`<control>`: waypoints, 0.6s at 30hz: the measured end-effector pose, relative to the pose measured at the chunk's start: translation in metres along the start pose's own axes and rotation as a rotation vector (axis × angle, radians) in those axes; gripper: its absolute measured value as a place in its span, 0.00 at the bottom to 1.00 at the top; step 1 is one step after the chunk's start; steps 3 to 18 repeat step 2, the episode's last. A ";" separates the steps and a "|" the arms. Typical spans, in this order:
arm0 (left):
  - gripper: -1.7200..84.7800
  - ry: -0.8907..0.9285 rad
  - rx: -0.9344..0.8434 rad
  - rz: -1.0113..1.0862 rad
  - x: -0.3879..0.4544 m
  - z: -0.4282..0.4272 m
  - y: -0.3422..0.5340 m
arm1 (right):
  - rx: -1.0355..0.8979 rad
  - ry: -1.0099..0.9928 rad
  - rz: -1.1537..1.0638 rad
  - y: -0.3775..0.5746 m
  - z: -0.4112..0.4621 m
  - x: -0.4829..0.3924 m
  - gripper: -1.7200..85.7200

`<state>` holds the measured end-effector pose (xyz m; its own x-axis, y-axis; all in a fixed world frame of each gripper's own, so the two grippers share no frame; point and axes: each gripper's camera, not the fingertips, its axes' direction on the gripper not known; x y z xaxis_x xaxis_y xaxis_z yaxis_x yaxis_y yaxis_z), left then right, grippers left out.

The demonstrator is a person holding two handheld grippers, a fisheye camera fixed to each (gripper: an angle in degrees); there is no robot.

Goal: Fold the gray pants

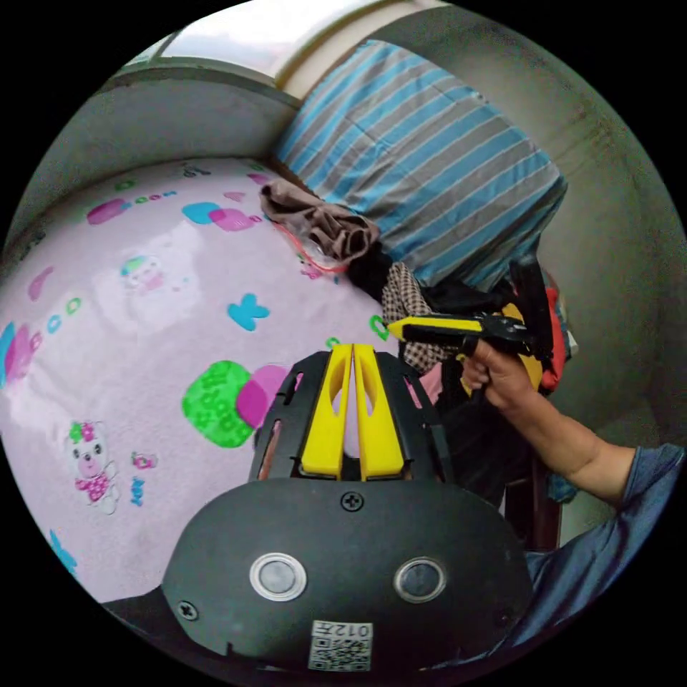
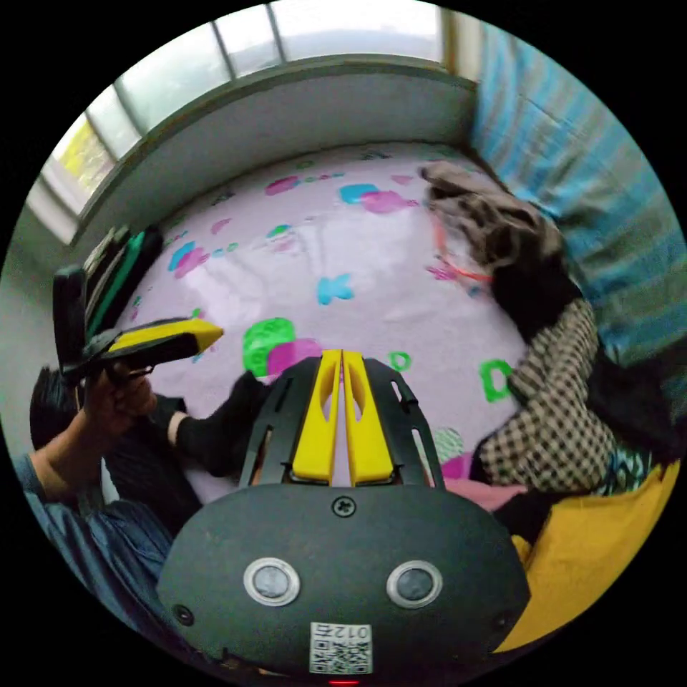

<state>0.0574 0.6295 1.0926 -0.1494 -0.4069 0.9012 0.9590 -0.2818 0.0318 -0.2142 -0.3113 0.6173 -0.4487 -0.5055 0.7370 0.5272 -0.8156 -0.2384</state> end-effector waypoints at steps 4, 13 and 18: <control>0.03 0.039 -0.042 0.006 0.010 0.025 -0.026 | 0.036 0.025 0.184 0.014 -0.026 0.067 0.02; 0.03 0.039 -0.042 0.006 0.010 0.025 -0.026 | 0.036 0.025 0.184 0.014 -0.026 0.067 0.02; 0.03 0.039 -0.042 0.006 0.010 0.025 -0.026 | 0.036 0.025 0.184 0.014 -0.026 0.067 0.02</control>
